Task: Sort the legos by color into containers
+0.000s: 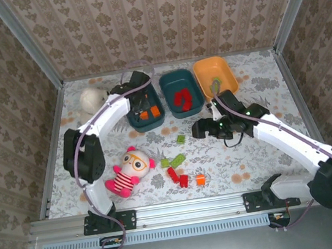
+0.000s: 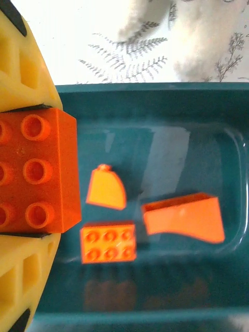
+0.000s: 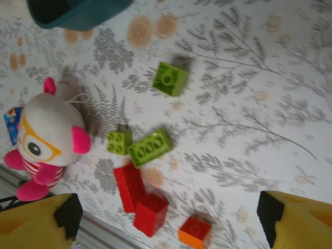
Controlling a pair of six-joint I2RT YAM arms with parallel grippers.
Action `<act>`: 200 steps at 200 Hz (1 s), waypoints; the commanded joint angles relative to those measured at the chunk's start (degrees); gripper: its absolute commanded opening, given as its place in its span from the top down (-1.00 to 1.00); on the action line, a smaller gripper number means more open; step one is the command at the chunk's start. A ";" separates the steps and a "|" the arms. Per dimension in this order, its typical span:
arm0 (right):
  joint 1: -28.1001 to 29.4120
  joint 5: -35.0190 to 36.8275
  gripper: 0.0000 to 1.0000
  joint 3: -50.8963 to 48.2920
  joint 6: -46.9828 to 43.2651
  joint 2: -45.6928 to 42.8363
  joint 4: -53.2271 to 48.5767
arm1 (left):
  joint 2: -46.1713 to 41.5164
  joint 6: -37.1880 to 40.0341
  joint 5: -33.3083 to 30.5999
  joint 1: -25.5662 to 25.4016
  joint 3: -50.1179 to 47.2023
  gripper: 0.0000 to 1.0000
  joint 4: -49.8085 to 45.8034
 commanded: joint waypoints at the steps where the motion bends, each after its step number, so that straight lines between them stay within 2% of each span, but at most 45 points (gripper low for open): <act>1: 0.65 -4.09 -0.77 4.48 -0.36 4.27 2.77 | 4.64 3.69 -0.48 1.95 5.58 0.18 -1.68; 34: 0.78 -4.74 -0.76 6.77 0.05 7.09 3.23 | 11.50 4.52 0.61 3.22 12.13 0.17 -2.72; 39: 0.89 -4.69 -0.76 6.84 0.09 7.09 3.32 | 12.41 4.74 0.76 4.79 13.12 0.17 -2.88; 64: 0.85 -5.04 -0.76 6.78 0.45 9.39 3.52 | 16.08 4.83 0.84 4.96 17.12 0.16 -4.56; 118: 2.16 -2.95 -0.76 10.07 -2.34 13.81 -0.23 | 17.86 0.37 2.93 4.97 15.31 0.14 -4.41; 135: 3.58 -1.01 -0.76 12.73 -3.86 16.91 -3.07 | 17.69 -0.80 4.37 4.95 14.30 0.06 -3.58; 153: 4.83 1.47 -0.71 14.46 -3.16 20.28 -4.49 | 17.47 -1.59 5.30 4.73 13.98 -0.13 -3.20; 178: 6.23 6.18 -0.61 19.25 0.92 26.77 -8.38 | 15.92 -1.99 5.34 4.46 14.05 -0.33 -3.02; 200: 7.67 9.74 -0.53 23.64 5.66 32.07 -11.45 | 13.92 -2.09 5.31 4.45 13.83 -0.39 -3.09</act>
